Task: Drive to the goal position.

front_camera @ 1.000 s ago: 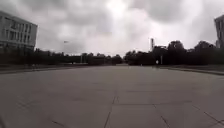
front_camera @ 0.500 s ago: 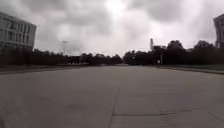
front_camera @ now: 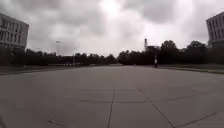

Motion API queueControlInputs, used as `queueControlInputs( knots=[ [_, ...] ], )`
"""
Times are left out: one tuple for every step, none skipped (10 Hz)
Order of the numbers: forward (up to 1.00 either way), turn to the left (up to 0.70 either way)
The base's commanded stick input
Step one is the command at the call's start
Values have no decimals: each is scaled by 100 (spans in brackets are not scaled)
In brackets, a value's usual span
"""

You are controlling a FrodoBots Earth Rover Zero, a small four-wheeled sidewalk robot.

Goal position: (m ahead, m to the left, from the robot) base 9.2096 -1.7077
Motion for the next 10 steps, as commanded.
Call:
queueControlInputs(
  knots=[
    [70,0],
    [70,0],
    [70,0],
    [70,0],
    [70,0],
    [70,0],
    [70,0],
    [70,0],
    [70,0],
    [70,0]
  ],
)
